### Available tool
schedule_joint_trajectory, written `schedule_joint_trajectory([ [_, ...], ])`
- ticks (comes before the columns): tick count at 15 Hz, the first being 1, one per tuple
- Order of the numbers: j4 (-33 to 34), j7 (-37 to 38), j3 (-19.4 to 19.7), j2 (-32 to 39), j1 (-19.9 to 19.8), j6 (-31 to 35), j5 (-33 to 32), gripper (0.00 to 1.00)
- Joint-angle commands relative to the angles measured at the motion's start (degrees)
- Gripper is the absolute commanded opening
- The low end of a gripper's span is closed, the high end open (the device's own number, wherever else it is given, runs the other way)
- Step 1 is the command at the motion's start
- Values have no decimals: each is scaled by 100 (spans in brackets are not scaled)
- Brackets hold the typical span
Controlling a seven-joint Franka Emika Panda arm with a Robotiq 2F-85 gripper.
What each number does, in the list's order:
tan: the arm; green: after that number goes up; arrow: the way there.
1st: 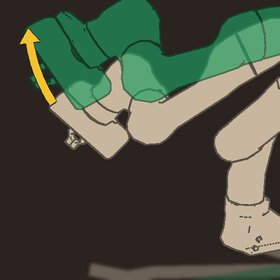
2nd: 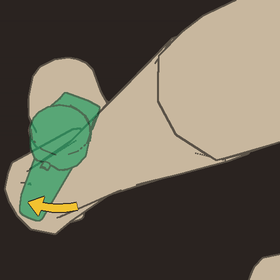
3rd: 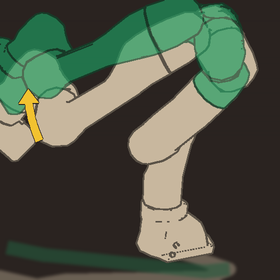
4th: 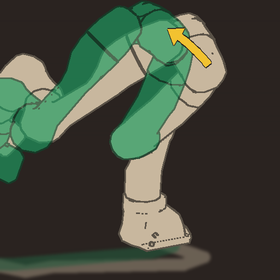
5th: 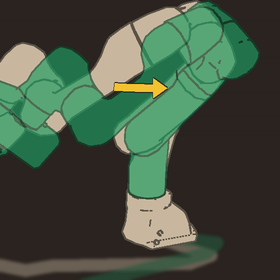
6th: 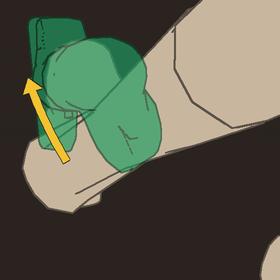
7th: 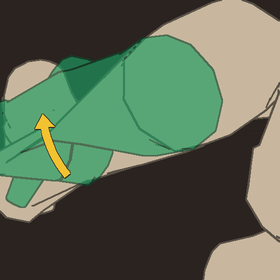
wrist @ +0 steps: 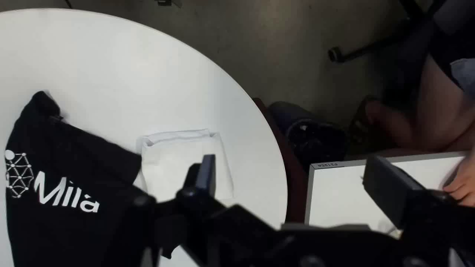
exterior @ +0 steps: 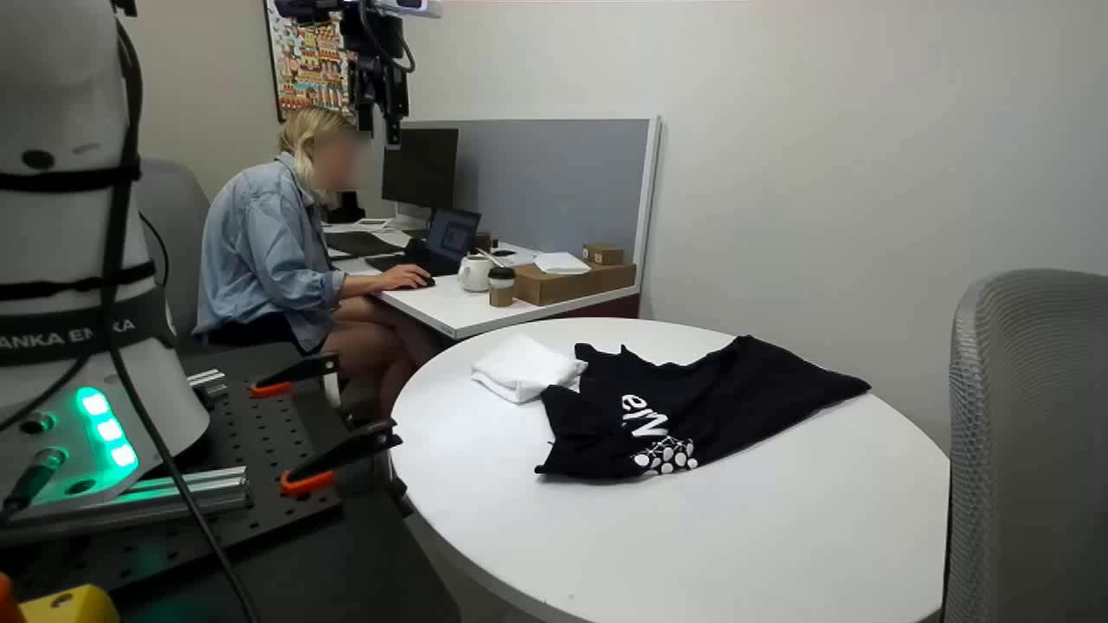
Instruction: Pick the shirt and put it on the back rest of the chair
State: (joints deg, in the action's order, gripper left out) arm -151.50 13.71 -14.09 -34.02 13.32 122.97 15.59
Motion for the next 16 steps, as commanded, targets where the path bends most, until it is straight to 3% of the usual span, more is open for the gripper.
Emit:
schedule_joint_trajectory([
  [1,7,8,17,1,14,-12,-13,100],
  [11,314,-167,484,465,-738,3,-783,100],
  [16,494,-276,658,1199,-1217,399,-1534,100],
])
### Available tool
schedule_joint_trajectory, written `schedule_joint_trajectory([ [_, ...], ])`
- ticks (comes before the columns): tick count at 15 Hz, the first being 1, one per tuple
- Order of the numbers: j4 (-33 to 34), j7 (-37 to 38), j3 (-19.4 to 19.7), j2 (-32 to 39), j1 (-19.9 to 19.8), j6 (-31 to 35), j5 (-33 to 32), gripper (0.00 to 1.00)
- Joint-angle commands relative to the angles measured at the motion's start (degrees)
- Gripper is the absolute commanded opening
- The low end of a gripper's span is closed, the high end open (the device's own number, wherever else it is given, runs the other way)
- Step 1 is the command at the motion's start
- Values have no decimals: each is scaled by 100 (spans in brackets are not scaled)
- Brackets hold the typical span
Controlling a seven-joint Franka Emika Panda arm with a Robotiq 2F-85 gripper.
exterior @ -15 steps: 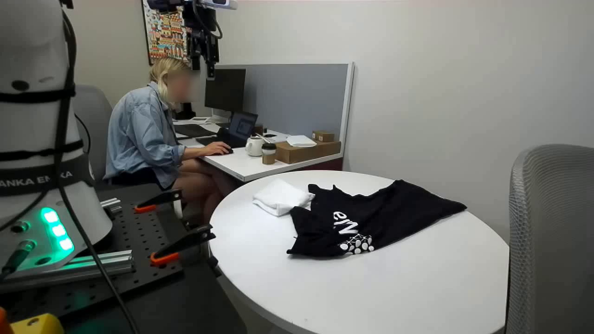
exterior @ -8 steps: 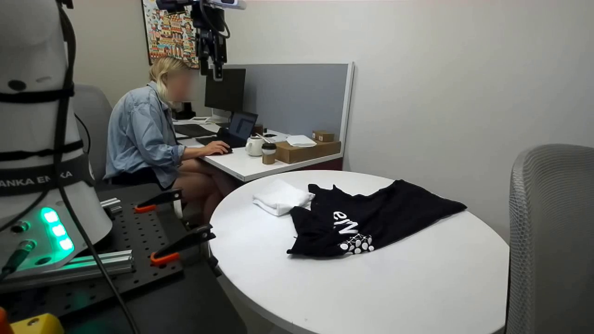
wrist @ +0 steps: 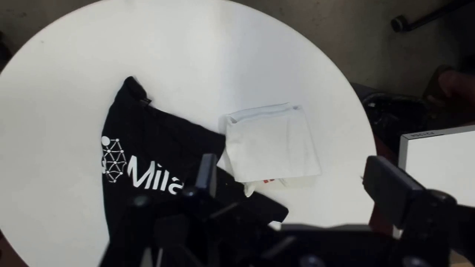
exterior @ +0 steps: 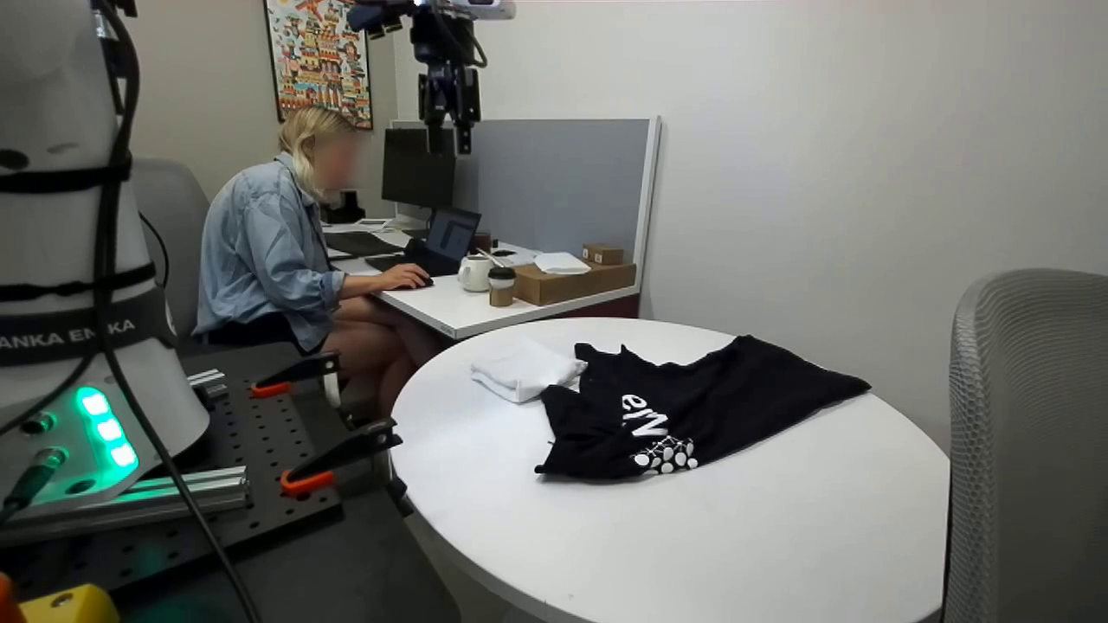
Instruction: Pick the shirt and put it on the back rest of the chair
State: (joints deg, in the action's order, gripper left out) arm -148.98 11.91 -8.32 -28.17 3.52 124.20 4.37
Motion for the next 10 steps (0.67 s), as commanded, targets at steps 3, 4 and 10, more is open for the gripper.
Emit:
schedule_joint_trajectory([
  [3,331,-187,243,1215,-469,636,-838,100],
  [4,363,-229,308,1439,-560,764,-1024,100],
  [10,598,-1378,867,2426,-718,844,-1416,100],
])
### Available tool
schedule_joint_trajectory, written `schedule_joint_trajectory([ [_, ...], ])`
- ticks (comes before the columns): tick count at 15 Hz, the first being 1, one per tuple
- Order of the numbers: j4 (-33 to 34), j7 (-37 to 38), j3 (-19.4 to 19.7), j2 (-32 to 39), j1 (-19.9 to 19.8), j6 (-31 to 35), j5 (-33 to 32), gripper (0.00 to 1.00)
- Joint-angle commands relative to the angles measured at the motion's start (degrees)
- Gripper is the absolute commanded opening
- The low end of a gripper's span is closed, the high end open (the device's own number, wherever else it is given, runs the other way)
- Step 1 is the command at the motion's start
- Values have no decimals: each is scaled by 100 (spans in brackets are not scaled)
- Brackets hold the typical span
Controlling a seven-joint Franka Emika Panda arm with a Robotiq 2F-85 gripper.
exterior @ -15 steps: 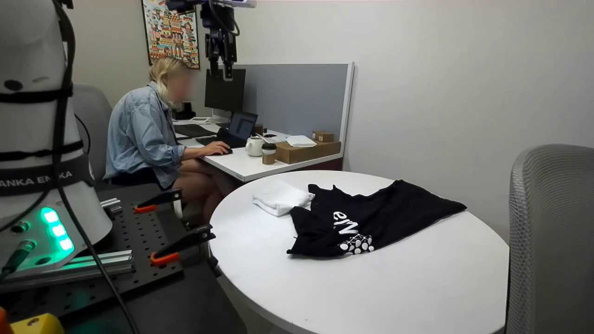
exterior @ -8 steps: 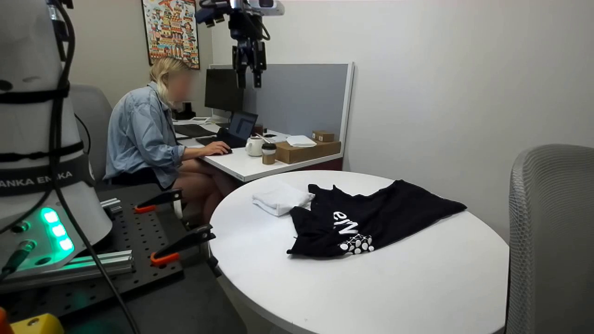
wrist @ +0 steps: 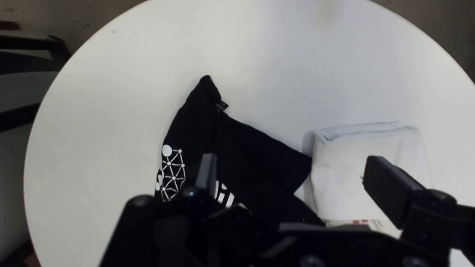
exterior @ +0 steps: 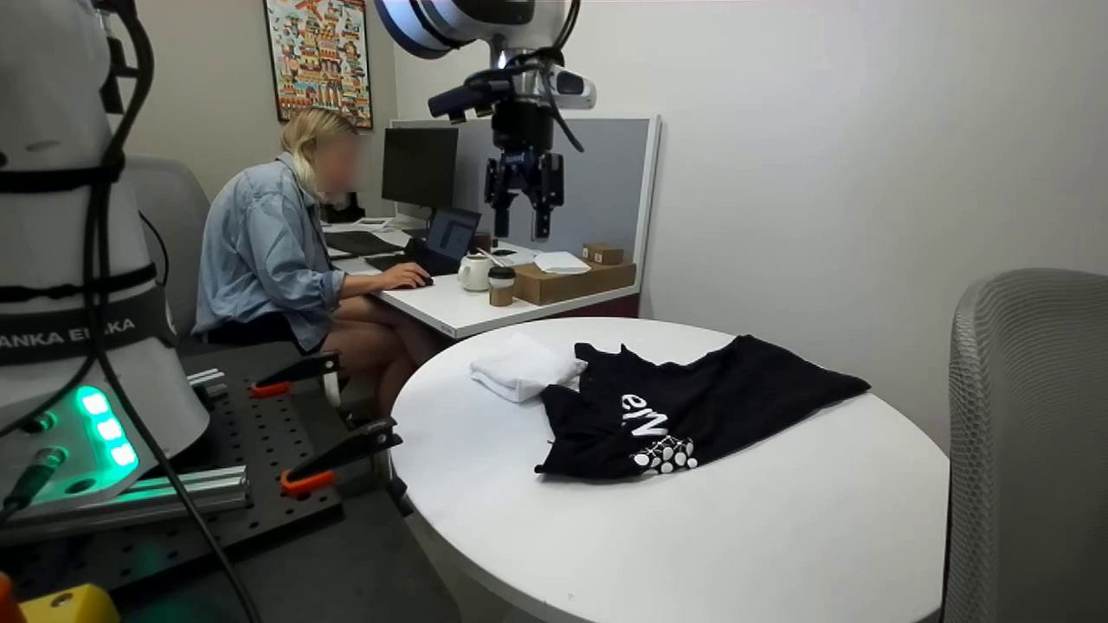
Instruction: Pick the shirt and put it on the back rest of the chair
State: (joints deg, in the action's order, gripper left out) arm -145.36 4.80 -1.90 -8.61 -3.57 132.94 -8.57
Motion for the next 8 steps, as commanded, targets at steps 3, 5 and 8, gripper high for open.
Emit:
schedule_joint_trajectory([
  [3,224,-1272,406,793,-53,24,-315,100],
  [5,257,-1387,485,1029,-90,125,-662,100],
  [8,299,-1368,621,1392,-147,499,-1206,100],
])
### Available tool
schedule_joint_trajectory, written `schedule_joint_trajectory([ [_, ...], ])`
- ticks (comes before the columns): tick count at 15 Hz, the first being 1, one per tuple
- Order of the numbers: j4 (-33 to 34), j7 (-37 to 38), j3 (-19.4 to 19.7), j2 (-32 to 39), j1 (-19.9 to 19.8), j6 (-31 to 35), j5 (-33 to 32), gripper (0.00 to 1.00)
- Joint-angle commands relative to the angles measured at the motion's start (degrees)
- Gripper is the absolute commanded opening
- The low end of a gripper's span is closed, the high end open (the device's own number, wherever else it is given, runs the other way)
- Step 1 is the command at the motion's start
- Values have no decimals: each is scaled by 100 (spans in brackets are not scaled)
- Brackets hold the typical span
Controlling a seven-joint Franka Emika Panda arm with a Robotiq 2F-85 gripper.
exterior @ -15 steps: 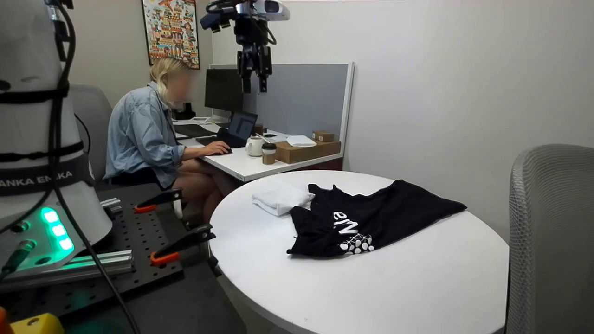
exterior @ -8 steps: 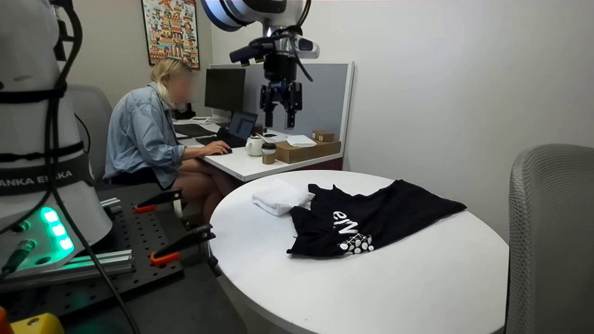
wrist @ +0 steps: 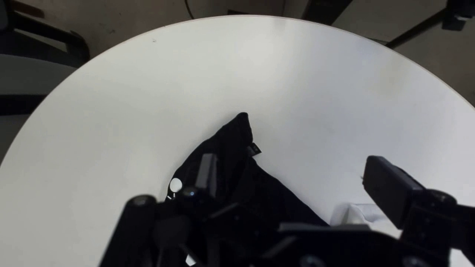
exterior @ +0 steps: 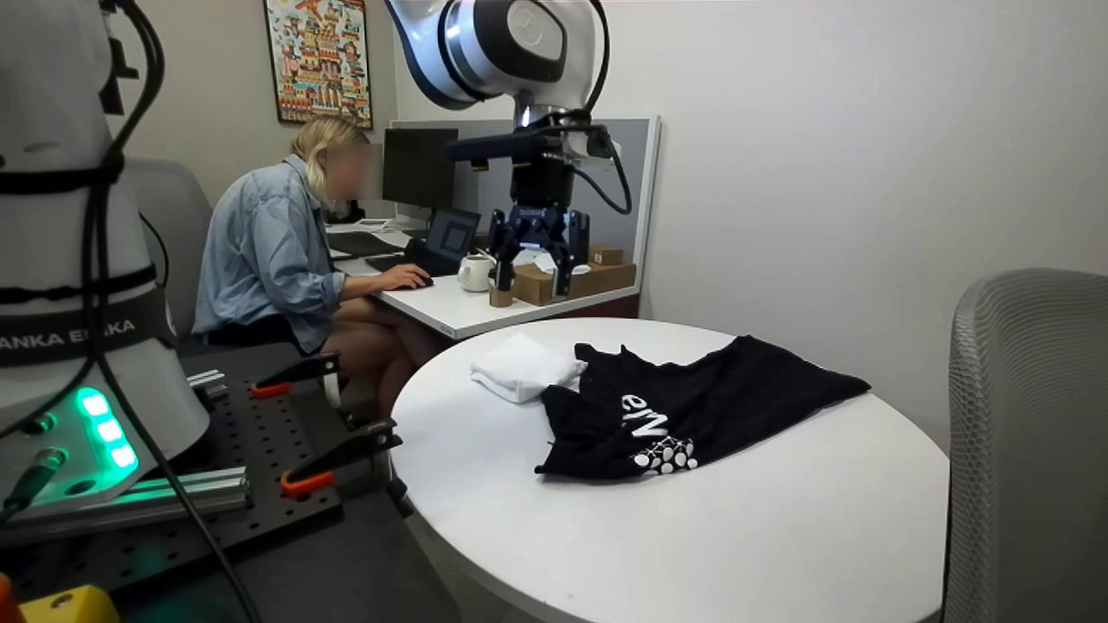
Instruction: Pick the shirt and put it on the back rest of the chair
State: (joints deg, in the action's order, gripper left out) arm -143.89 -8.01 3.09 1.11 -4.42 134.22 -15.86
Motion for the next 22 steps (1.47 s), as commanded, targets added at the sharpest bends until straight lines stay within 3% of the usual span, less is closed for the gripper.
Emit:
schedule_joint_trajectory([
  [1,162,-81,172,537,-84,555,-607,100],
  [4,201,-171,313,968,-172,1228,-684,100],
  [9,551,-611,351,1848,-381,1848,-293,100],
  [22,1181,-802,226,3290,-484,1951,44,100],
])
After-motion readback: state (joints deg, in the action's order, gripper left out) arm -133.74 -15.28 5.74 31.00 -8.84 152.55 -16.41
